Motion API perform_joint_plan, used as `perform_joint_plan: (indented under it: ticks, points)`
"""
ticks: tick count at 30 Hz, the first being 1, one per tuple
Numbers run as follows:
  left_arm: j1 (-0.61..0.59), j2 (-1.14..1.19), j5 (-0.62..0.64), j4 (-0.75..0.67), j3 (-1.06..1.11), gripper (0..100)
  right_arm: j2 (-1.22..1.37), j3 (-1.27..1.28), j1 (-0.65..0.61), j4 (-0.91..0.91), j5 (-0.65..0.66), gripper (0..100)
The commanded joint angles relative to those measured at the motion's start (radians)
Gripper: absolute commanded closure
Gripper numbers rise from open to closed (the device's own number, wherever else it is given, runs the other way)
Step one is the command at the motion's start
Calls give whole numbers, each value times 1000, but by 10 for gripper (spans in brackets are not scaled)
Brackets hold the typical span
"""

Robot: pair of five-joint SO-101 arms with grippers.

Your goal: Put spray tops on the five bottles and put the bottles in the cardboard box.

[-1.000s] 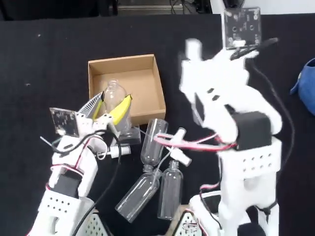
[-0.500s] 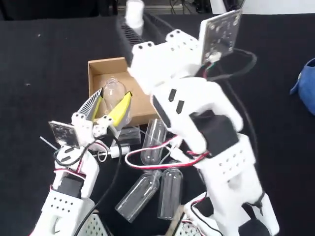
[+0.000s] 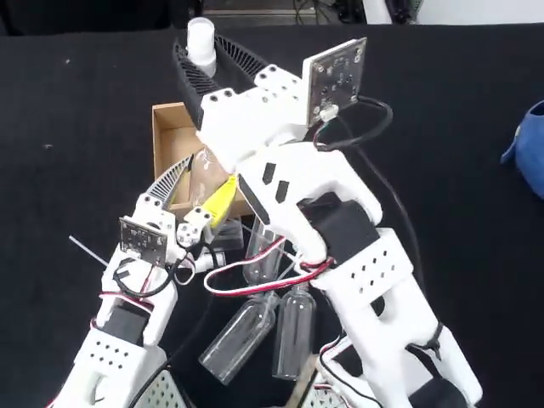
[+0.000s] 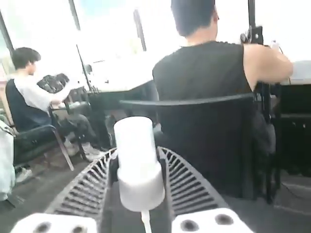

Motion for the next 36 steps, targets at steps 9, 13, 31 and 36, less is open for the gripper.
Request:
perform_joint_plan:
  ticks: [9,13,31,36]
  points:
    - [7,-18,-14,-26,1,970,-242,226,5,-68,-2,987]
    - [7,-18,-15,-26,1,970,-242,280,5,-161,-2,987]
    - [7,-18,-15,-26,2,970,-117,59,49,-57,-9,987]
    - [7,-18,-15,-26,2,970,-84,58,51,-26,-11,987]
